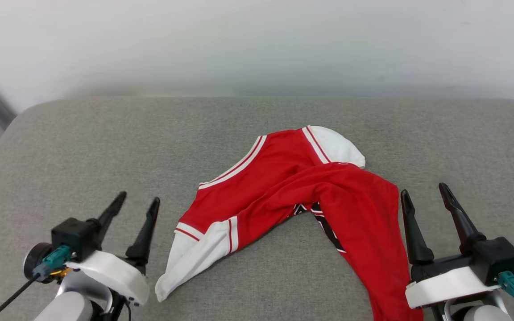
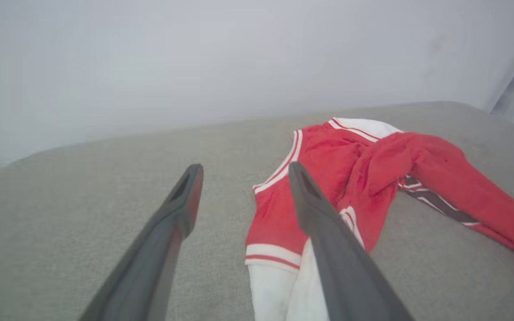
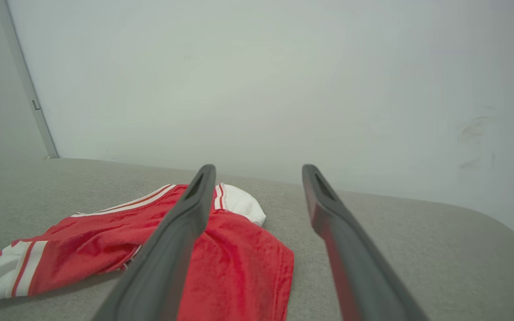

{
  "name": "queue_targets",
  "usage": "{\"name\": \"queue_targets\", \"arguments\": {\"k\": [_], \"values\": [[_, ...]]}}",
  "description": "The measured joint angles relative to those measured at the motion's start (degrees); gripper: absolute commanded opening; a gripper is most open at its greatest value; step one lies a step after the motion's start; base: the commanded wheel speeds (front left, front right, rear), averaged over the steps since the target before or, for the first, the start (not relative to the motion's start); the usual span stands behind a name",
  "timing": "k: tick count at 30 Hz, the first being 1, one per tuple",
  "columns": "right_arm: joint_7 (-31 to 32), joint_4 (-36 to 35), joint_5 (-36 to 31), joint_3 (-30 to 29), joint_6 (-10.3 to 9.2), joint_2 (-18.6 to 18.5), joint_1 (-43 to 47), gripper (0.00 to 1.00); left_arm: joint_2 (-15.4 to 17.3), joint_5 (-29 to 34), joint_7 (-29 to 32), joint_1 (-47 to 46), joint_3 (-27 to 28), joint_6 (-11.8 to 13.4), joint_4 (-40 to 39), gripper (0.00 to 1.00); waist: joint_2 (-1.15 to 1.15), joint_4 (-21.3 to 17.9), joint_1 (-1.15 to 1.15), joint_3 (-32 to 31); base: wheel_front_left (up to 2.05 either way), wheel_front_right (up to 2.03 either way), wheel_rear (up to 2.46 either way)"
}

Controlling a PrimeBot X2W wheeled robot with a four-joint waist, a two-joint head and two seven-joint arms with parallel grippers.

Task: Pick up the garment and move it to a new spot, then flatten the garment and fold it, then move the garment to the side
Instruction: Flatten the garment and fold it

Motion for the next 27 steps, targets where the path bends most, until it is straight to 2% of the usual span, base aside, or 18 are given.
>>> {"name": "queue_targets", "arguments": {"k": [4,7,9,12,15,20,23,27], "values": [[0.3,0.6,-0.7,-0.1,0.00,0.0,-0.3,1.00,-5.6,5.0,-0.1,3.1,9.5,3.9,-8.8,1.00,0.00,1.3,0.00,0.6,0.00,0.00,0.00],[5.9,1.5,-1.5,2.1,-0.01,-0.5,-2.5,1.00,-8.5,13.9,-0.2,7.0,13.7,5.9,-13.7,1.00,0.00,2.3,0.00,1.7,0.00,0.00,0.00],[12.1,1.6,-0.8,4.9,0.01,-3.0,-5.8,1.00,-10.9,17.5,-0.2,8.8,14.4,6.0,-15.8,1.00,0.00,3.1,0.01,2.8,0.00,0.00,0.00],[22.8,1.2,3.1,7.7,0.00,-8.4,-11.8,1.00,-14.7,21.1,-0.3,9.5,14.3,3.9,-17.6,1.00,0.00,4.5,0.01,4.7,0.00,0.00,0.00],[36.1,2.4,7.0,10.4,0.00,-14.3,-19.4,1.00,-17.5,22.8,-0.2,9.4,14.8,1.6,-17.2,1.00,0.00,6.5,0.01,6.7,0.00,0.00,0.00],[57.1,7.9,14.4,14.8,0.00,-20.9,-31.1,1.00,-21.6,24.9,-0.2,7.6,16.3,-2.0,-16.2,1.00,0.00,10.4,0.01,10.1,0.00,0.00,0.00],[64.8,12.0,18.0,16.0,0.01,-22.5,-37.0,1.00,-23.6,26.4,-0.2,6.8,17.2,-3.9,-15.7,1.00,0.00,13.0,0.02,12.0,0.00,0.00,0.00],[70.3,18.2,19.5,17.0,0.00,-24.2,-41.1,1.00,-26.3,27.7,-0.2,5.8,18.0,-6.1,-15.8,1.00,0.00,16.6,0.02,14.0,0.00,0.00,0.00]]}}
